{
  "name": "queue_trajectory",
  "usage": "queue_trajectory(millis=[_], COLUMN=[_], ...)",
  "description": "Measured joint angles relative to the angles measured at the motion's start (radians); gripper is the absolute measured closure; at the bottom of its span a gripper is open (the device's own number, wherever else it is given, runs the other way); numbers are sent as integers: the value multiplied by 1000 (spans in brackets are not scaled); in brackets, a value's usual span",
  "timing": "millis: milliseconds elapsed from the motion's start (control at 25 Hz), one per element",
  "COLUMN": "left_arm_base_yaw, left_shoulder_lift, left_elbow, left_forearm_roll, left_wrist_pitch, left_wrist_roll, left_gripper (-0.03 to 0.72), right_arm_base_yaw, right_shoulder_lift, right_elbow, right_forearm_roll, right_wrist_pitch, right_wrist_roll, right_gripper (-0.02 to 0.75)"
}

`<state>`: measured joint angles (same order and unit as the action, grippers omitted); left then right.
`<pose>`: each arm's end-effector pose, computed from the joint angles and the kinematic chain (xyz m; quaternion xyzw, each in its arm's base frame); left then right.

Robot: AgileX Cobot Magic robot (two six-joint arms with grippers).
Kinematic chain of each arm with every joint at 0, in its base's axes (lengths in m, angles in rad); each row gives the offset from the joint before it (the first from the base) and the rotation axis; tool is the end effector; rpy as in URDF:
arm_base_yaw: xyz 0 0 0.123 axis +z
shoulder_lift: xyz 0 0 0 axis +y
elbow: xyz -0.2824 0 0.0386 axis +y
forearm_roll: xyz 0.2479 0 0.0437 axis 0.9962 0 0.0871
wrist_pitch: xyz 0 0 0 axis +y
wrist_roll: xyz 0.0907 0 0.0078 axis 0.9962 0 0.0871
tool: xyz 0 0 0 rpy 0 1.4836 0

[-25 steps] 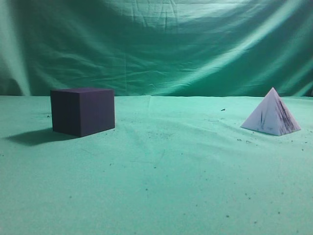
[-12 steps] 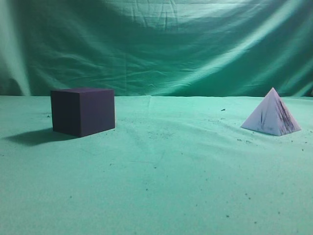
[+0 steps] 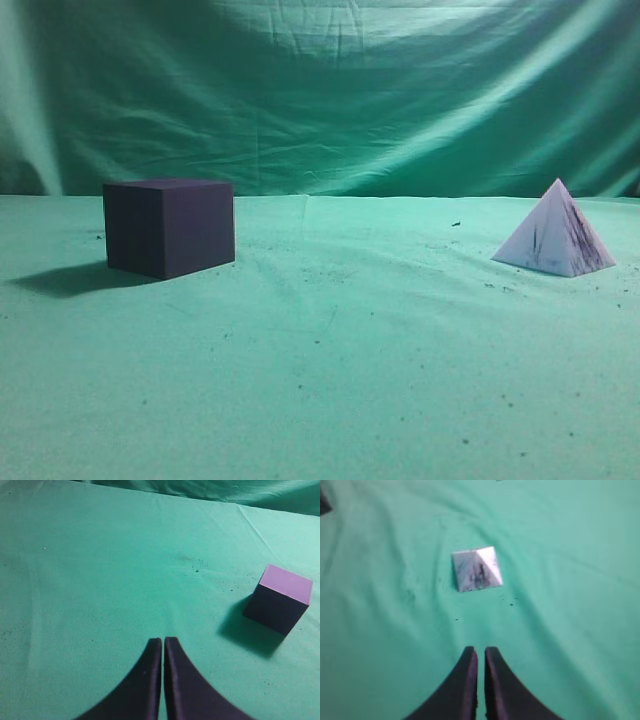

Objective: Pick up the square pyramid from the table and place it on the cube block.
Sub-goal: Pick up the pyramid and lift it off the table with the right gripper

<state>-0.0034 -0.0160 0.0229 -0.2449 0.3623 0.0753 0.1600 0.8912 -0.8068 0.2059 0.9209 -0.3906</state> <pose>0.0525 -0.0080 0.1746 -0.0340 0.7954 -0.0817 0.5995 0.1540 0.0399 0.3187 -0.2247 0.9156 0.0601 0.3280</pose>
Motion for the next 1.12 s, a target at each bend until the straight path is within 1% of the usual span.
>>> queue_trajectory(millis=[120,200,240,320,400,480,560,600,640,720,960,1120], left_arm_base_yaw=[0,0,0,0,0,0,0,0,0,0,0,0], left_shoulder_lift=[0,0,0,0,0,0,0,0,0,0,0,0], left_elbow=[0,0,0,0,0,0,0,0,0,0,0,0], left_forearm_roll=[0,0,0,0,0,0,0,0,0,0,0,0], left_wrist_pitch=[0,0,0,0,0,0,0,0,0,0,0,0], left_wrist_roll=[0,0,0,0,0,0,0,0,0,0,0,0], left_gripper=[688,688,688,688,688,688,688,688,688,688,688,688], right_arm_base_yaw=[121,191,208,224,227,227,227,227,227,227,227,227], right_shoulder_lift=[137,213,255,330,409,478,542,575,608,668,837,905], right_elbow=[-15,-20,-21,-21,-25,-43,-68,-83,-96,-129,-218,-257], right_forearm_roll=[-45,-100,-117,-123,-114,-107,-105,-105,-105,-107,-165,-169], right_wrist_pitch=[-17,-59,-89,-147,-189,-206,-219,-228,-234,-241,-253,-258], right_wrist_roll=[14,60,89,123,134,142,165,182,199,218,255,256], right_gripper=[738,738,678,678,514,327,166,116,91,94,94,94])
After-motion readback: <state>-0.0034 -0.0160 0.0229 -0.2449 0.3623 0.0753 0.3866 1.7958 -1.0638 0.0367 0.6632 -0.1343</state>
